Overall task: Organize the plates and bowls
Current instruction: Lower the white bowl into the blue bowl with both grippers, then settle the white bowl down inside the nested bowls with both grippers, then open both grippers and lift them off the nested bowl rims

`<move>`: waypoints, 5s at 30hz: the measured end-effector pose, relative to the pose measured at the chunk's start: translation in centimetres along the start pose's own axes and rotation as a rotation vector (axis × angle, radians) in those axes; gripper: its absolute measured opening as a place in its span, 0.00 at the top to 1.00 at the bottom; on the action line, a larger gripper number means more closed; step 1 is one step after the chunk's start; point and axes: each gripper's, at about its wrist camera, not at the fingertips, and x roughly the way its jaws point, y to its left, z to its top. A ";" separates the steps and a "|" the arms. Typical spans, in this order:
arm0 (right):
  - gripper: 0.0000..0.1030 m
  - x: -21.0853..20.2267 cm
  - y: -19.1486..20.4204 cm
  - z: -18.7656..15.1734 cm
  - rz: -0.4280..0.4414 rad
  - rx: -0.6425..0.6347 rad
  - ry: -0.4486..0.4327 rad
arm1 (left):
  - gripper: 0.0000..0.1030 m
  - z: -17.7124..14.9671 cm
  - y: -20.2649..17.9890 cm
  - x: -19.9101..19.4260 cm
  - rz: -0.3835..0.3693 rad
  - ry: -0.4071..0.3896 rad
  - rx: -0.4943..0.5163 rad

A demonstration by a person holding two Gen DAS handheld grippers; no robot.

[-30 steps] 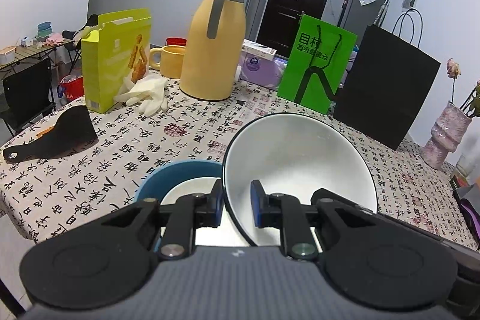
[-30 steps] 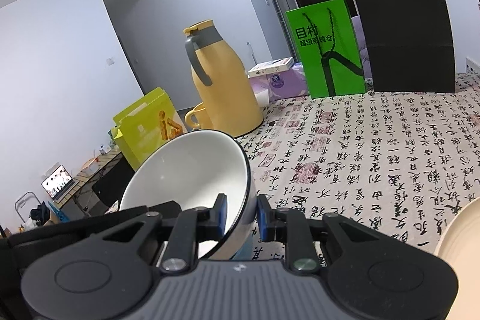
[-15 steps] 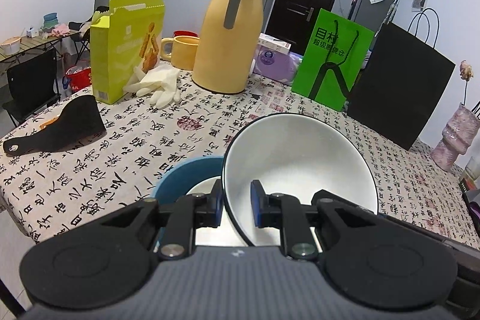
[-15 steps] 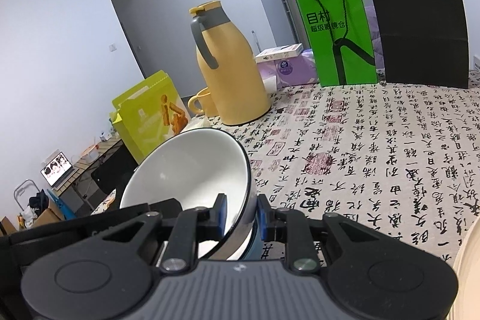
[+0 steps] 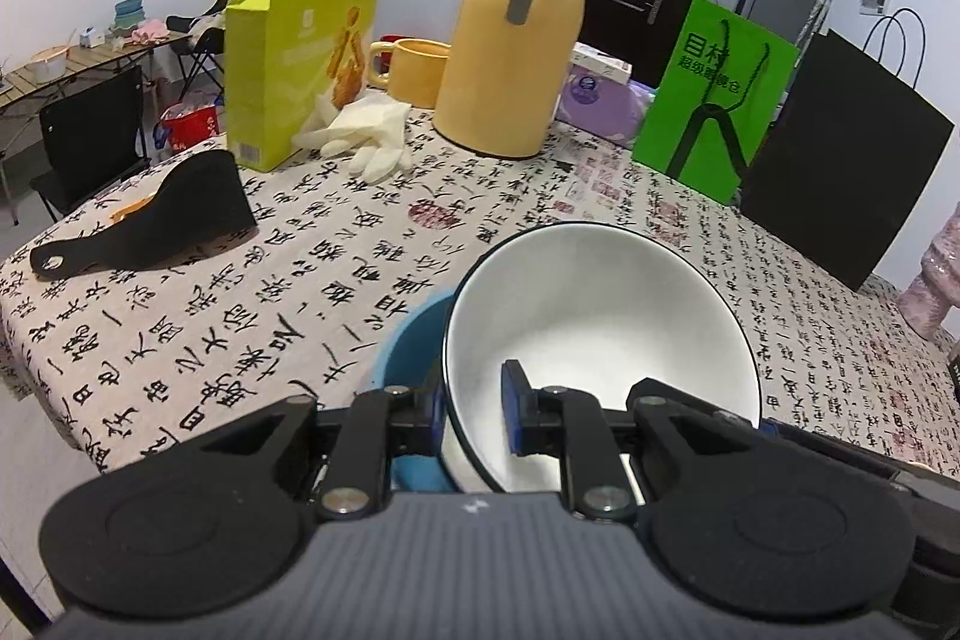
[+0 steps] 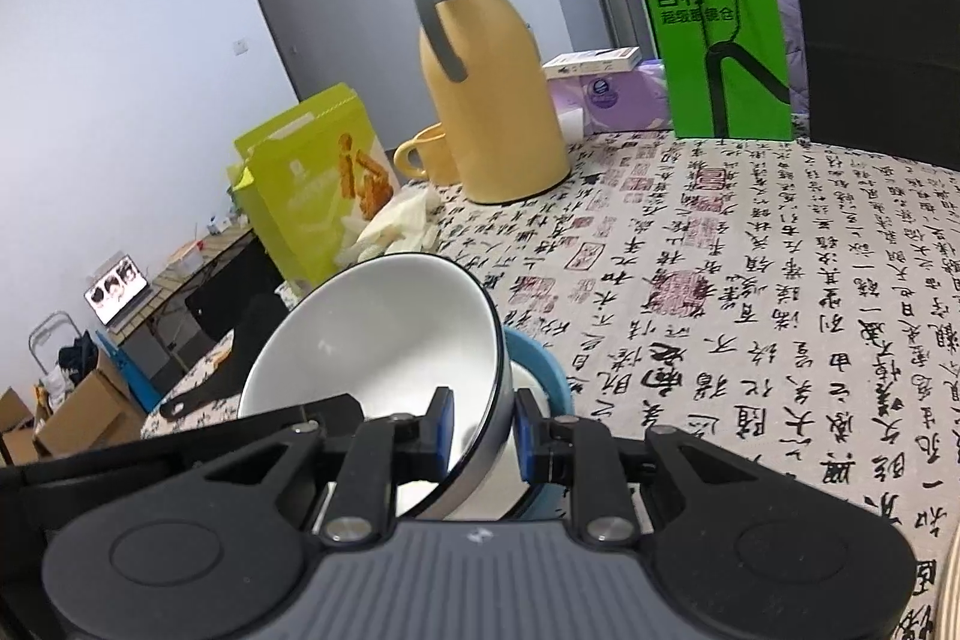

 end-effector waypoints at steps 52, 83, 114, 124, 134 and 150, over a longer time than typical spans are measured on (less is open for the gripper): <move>0.70 1.5 -2.8 2.1 0.091 0.096 0.183 | 0.88 -0.5 1.9 1.7 -0.060 0.030 -0.043; 0.88 2.5 1.4 2.5 -0.116 -0.291 0.179 | 0.90 -0.6 1.5 1.7 -0.015 0.009 -0.050; 0.92 1.0 1.3 2.4 -0.075 -0.349 0.102 | 0.89 -0.1 1.6 2.0 -0.007 0.031 -0.056; 0.94 1.6 0.1 2.5 -0.042 -0.249 0.111 | 0.89 0.5 0.9 0.7 -0.001 -0.021 -0.031; 0.91 1.4 -0.5 2.4 -0.017 -0.197 0.101 | 0.86 0.2 2.0 1.4 -0.027 0.011 -0.077; 0.00 -4.3 -3.5 0.9 0.023 -0.110 -0.109 | 0.00 -1.0 2.2 -4.9 -0.064 -0.300 0.004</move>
